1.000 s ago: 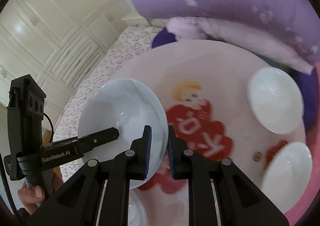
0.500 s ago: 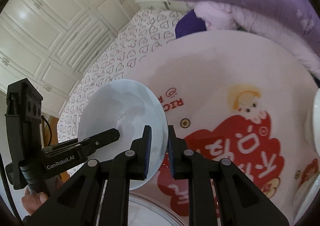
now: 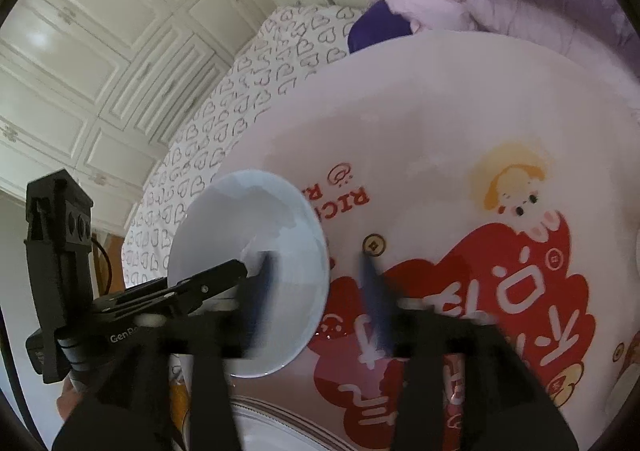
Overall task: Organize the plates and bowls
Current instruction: 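Carry both held bowls toward the plate stack and lower them onto the table, then open both grippers to release the bowls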
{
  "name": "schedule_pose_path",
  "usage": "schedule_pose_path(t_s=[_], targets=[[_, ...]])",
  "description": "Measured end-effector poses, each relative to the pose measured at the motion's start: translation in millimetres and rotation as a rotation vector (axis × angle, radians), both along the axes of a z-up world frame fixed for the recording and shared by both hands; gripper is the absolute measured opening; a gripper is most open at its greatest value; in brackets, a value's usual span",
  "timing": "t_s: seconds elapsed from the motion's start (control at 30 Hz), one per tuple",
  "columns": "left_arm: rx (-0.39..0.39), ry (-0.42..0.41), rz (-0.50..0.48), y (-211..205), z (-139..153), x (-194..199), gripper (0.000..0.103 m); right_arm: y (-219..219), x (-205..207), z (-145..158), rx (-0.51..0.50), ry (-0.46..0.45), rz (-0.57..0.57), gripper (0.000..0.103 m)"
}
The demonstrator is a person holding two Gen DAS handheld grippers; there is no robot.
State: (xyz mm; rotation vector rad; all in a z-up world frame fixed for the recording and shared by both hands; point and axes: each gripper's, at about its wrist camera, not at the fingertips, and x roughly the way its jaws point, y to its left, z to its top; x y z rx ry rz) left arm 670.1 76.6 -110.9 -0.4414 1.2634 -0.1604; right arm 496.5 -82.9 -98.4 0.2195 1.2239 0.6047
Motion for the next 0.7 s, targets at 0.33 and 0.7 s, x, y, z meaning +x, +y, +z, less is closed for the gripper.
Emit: schedule_pose_path(t_s=[0.33, 0.7], targets=[[0.096, -0.131, 0.034, -3.3, 32.0, -34.2, 0.098, -43.6, -1.3, 13.5, 0.115, -0.055, -0.124, 0.103], [0.262, -0.361, 0.061, -50.2, 89.8, -114.3, 0.102, -99.9, -45.6, 79.0, 0.145, -0.313, -0.226, 0.103]])
